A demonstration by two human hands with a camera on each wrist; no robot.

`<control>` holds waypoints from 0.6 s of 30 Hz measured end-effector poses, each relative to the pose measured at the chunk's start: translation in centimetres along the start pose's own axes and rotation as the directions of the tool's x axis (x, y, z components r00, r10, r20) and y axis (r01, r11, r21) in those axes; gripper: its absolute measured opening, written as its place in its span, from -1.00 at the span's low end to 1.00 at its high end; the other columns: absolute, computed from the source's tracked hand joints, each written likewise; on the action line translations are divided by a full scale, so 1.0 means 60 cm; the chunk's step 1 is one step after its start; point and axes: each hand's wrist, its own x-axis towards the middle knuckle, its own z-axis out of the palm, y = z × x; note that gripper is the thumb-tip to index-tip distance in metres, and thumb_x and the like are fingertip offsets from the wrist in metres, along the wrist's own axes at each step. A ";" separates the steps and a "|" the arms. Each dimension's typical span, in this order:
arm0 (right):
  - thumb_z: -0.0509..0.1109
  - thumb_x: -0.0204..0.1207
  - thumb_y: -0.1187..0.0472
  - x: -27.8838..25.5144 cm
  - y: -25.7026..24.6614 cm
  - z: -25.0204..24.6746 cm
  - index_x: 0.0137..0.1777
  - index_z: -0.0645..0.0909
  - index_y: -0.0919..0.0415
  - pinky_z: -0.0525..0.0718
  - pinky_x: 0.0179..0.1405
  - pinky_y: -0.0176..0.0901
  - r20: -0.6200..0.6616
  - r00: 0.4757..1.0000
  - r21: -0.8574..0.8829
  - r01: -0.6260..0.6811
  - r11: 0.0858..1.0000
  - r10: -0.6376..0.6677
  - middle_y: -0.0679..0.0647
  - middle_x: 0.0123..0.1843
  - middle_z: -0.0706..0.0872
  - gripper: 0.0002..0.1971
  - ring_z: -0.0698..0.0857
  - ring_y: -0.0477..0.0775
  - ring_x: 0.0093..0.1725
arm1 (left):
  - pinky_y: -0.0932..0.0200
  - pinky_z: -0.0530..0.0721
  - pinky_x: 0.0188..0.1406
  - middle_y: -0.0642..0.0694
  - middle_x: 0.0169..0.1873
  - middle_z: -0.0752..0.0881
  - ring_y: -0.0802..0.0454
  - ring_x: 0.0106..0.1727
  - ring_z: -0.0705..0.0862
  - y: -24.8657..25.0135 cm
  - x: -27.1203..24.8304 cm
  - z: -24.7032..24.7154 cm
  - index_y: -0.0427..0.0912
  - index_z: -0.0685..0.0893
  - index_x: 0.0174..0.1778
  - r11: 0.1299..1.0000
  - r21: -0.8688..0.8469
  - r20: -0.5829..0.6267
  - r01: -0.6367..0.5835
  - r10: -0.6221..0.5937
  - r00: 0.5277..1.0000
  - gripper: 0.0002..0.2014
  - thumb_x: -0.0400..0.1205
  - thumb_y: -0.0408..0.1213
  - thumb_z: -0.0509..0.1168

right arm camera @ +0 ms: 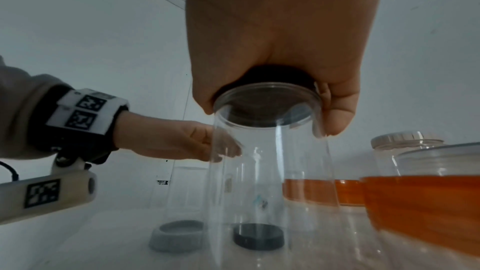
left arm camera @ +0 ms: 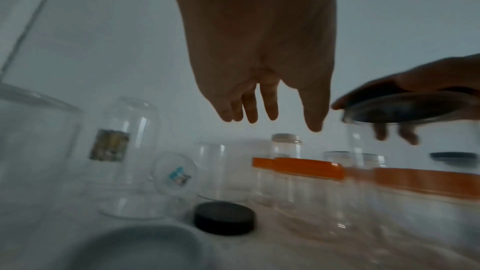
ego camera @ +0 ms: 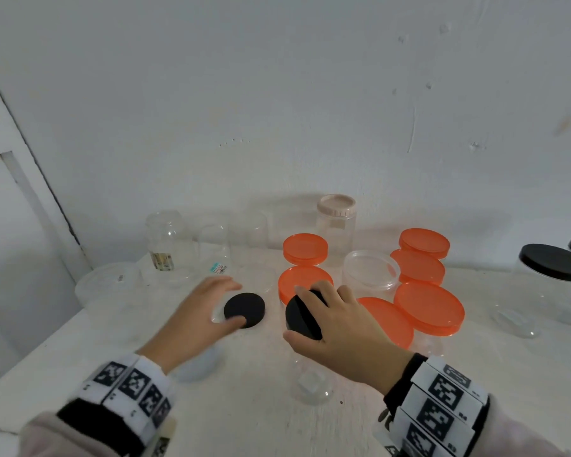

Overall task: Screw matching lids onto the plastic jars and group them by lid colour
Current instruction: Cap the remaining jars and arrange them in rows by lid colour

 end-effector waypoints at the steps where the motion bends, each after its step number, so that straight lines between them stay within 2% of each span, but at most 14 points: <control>1: 0.03 0.49 -0.41 0.000 0.000 0.001 0.61 0.14 -0.05 0.49 0.22 -0.09 -0.002 1.000 0.007 -0.003 1.000 0.003 -0.07 0.42 0.30 -0.25 0.33 0.06 0.17 | 0.50 0.19 0.40 0.14 0.34 0.46 0.24 0.39 0.40 -0.019 0.002 -0.017 0.00 0.57 0.36 0.999 0.048 -0.055 0.021 -0.018 0.998 -0.52 0.52 -0.12 0.48; 4: -0.02 0.45 -0.44 -0.002 0.002 0.003 0.60 0.14 -0.08 0.49 0.20 -0.14 -0.011 1.000 0.021 -0.009 1.000 0.009 -0.10 0.42 0.29 -0.23 0.30 0.01 0.14 | 0.08 0.35 0.49 -0.02 0.38 0.51 0.00 0.45 0.43 -0.074 0.000 -0.058 -0.12 0.60 0.35 0.967 0.200 -0.182 0.155 -0.118 0.976 -0.54 0.54 -0.16 0.47; 7: -0.09 0.40 -0.46 -0.005 0.001 0.003 0.60 0.12 -0.10 0.48 0.18 -0.17 -0.006 1.000 0.020 -0.027 0.999 0.028 -0.12 0.43 0.27 -0.20 0.26 -0.03 0.11 | -0.11 0.35 0.48 -0.24 0.38 0.53 -0.23 0.44 0.45 -0.124 -0.004 -0.085 -0.27 0.61 0.36 0.892 0.333 -0.274 0.306 -0.219 0.936 -0.47 0.49 -0.21 0.52; 11: -0.09 0.41 -0.46 -0.008 -0.001 0.000 0.61 0.09 -0.10 0.47 0.21 -0.17 -0.003 0.999 0.017 -0.045 0.999 0.045 -0.12 0.45 0.24 -0.20 0.25 -0.03 0.12 | -0.14 0.26 0.54 -0.21 0.56 0.36 -0.20 0.59 0.26 -0.185 -0.013 -0.108 -0.14 0.40 0.55 0.734 0.451 -0.274 0.508 -0.427 0.861 -0.30 0.53 0.04 0.42; 15: -0.05 0.42 -0.46 -0.019 -0.001 -0.003 0.63 0.06 -0.10 0.47 0.24 -0.16 -0.004 0.999 0.021 -0.052 0.998 0.052 -0.14 0.48 0.21 -0.20 0.30 0.00 0.20 | -0.15 0.22 0.57 -0.26 0.60 0.27 -0.24 0.63 0.19 -0.230 -0.015 -0.110 -0.14 0.31 0.61 0.716 0.398 -0.227 0.574 -0.530 0.817 -0.22 0.53 0.11 0.40; 18: 0.10 0.44 -0.44 -0.036 0.005 -0.013 0.66 0.01 -0.12 0.49 0.26 -0.19 0.020 0.999 0.079 -0.039 0.996 0.038 -0.19 0.50 0.14 -0.17 0.29 -0.02 0.26 | -0.14 0.18 0.59 -0.27 0.62 0.24 -0.24 0.65 0.13 -0.250 -0.013 -0.102 -0.12 0.24 0.63 0.714 0.372 -0.201 0.594 -0.562 0.802 -0.16 0.51 0.13 0.42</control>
